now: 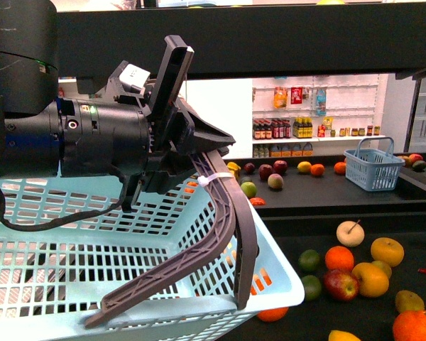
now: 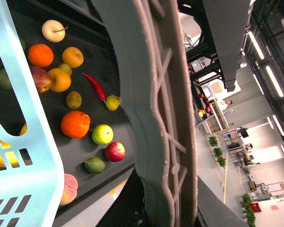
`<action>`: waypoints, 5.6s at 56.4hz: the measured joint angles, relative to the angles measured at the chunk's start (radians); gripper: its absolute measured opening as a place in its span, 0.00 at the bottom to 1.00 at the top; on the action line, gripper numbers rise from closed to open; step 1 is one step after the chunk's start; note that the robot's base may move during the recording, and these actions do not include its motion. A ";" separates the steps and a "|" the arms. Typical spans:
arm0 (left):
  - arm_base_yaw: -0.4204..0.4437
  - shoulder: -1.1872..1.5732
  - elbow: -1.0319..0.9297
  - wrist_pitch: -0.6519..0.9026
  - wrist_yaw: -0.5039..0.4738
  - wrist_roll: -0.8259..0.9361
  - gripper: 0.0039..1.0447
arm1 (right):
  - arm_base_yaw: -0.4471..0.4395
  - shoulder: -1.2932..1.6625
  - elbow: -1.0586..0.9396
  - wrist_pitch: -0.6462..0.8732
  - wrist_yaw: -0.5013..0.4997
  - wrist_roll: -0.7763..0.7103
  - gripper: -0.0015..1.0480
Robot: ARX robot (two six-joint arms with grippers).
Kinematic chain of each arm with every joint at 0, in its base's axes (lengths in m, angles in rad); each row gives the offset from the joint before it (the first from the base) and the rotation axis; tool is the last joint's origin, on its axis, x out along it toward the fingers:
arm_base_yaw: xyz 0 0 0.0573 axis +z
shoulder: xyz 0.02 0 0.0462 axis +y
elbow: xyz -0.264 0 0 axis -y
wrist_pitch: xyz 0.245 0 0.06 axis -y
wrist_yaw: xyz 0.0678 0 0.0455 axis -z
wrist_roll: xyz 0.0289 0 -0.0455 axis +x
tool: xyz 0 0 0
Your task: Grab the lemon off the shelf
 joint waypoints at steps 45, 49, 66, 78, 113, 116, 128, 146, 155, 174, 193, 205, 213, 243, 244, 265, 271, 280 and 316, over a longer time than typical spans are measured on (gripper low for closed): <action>-0.001 0.000 0.002 0.000 0.004 0.003 0.09 | -0.089 1.897 0.803 0.680 -0.074 0.199 0.93; -0.001 0.001 0.002 0.000 0.003 0.003 0.09 | -0.083 1.987 0.880 0.725 -0.072 0.188 0.93; -0.001 0.001 0.002 0.000 0.004 0.004 0.09 | -0.053 2.337 1.234 0.794 -0.101 0.123 0.93; -0.001 0.001 0.002 0.000 0.003 0.004 0.09 | -0.048 2.445 1.373 0.774 -0.111 0.081 0.93; -0.001 0.001 0.002 0.000 0.003 0.004 0.09 | -0.055 2.610 1.588 0.687 -0.129 0.016 0.93; -0.001 0.001 0.002 0.000 0.003 0.004 0.09 | -0.056 2.618 1.602 0.678 -0.129 0.016 0.93; -0.001 0.001 0.002 0.000 0.003 0.004 0.09 | -0.058 2.634 1.633 0.634 -0.141 0.016 0.93; -0.001 0.001 0.002 0.000 0.003 0.004 0.09 | -0.058 2.637 1.641 0.614 -0.158 0.018 0.67; -0.001 0.000 0.002 0.000 0.003 0.004 0.09 | -0.058 2.636 1.642 0.605 -0.159 0.033 0.67; -0.001 0.001 0.002 0.000 0.003 0.004 0.09 | -0.074 2.463 1.487 0.676 -0.163 0.170 0.63; -0.001 0.000 0.002 0.000 0.003 0.004 0.09 | -0.113 2.015 1.279 0.810 -0.269 0.432 0.63; -0.001 0.001 0.002 0.000 0.003 0.004 0.09 | -0.091 1.794 1.109 0.887 -0.419 0.609 0.63; -0.001 0.001 0.002 0.000 0.003 0.004 0.09 | -0.020 1.698 1.030 0.931 -0.534 0.697 0.63; -0.001 0.001 0.002 0.000 0.003 0.004 0.09 | 0.163 1.670 0.949 0.948 -0.578 0.730 0.63; -0.001 0.001 0.002 0.000 0.003 0.004 0.09 | 0.166 1.672 0.949 0.947 -0.575 0.727 0.63; -0.001 0.001 0.002 0.000 0.002 0.004 0.09 | 0.206 1.704 0.935 0.933 -0.561 0.665 0.68; -0.001 0.000 0.002 0.000 0.003 0.004 0.09 | 0.211 1.712 0.934 0.932 -0.561 0.656 0.83; -0.001 0.001 0.002 0.000 0.005 0.001 0.09 | 0.211 1.718 0.934 0.940 -0.554 0.655 0.93; -0.001 0.002 0.003 -0.003 0.003 0.000 0.09 | -0.064 2.082 1.129 0.987 -0.276 0.445 0.93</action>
